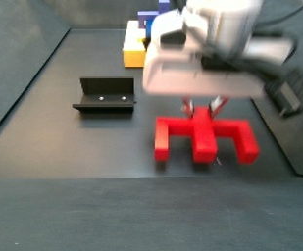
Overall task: Pick up the red object. Move up. Place the red object on the fixture. Regrasp the red object. Move to above the board. Insert the red object.
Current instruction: Move up, then place the red object on the fixture.
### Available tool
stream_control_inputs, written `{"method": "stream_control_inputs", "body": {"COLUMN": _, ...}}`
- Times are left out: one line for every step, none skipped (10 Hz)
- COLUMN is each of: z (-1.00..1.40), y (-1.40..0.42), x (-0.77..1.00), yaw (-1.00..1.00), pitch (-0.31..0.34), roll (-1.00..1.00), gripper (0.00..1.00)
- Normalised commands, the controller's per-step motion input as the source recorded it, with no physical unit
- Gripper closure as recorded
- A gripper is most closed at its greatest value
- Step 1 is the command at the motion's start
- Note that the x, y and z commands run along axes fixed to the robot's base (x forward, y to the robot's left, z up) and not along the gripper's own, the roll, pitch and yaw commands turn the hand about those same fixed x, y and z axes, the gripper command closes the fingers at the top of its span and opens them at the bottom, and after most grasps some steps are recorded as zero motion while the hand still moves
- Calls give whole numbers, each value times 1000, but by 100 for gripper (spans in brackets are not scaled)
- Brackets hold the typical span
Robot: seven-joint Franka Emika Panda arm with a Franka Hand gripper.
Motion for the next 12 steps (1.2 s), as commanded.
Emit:
{"method": "stream_control_inputs", "body": {"z": 407, "y": 0, "x": -3, "yaw": -46, "pitch": 17, "roll": 49, "gripper": 100}}
{"method": "stream_control_inputs", "body": {"z": -43, "y": 0, "x": 0, "yaw": 0, "pitch": -86, "roll": 0, "gripper": 100}}
{"method": "stream_control_inputs", "body": {"z": -20, "y": -26, "x": 189, "yaw": 0, "pitch": -14, "roll": 0, "gripper": 100}}
{"method": "stream_control_inputs", "body": {"z": 163, "y": -194, "x": 491, "yaw": 0, "pitch": 37, "roll": 0, "gripper": 100}}
{"method": "stream_control_inputs", "body": {"z": 423, "y": -349, "x": 731, "yaw": 9, "pitch": 97, "roll": -109, "gripper": 100}}
{"method": "stream_control_inputs", "body": {"z": 537, "y": -477, "x": 914, "yaw": 0, "pitch": 137, "roll": -137, "gripper": 100}}
{"method": "stream_control_inputs", "body": {"z": 511, "y": -549, "x": 1000, "yaw": 0, "pitch": 163, "roll": -126, "gripper": 100}}
{"method": "stream_control_inputs", "body": {"z": 486, "y": -546, "x": 1000, "yaw": 0, "pitch": 111, "roll": -137, "gripper": 100}}
{"method": "stream_control_inputs", "body": {"z": 403, "y": -403, "x": 1000, "yaw": -9, "pitch": 77, "roll": -266, "gripper": 100}}
{"method": "stream_control_inputs", "body": {"z": 320, "y": -166, "x": 903, "yaw": -37, "pitch": 0, "roll": -480, "gripper": 100}}
{"method": "stream_control_inputs", "body": {"z": 191, "y": -9, "x": 826, "yaw": -3, "pitch": -40, "roll": -643, "gripper": 100}}
{"method": "stream_control_inputs", "body": {"z": 197, "y": -111, "x": 794, "yaw": 0, "pitch": -69, "roll": -529, "gripper": 100}}
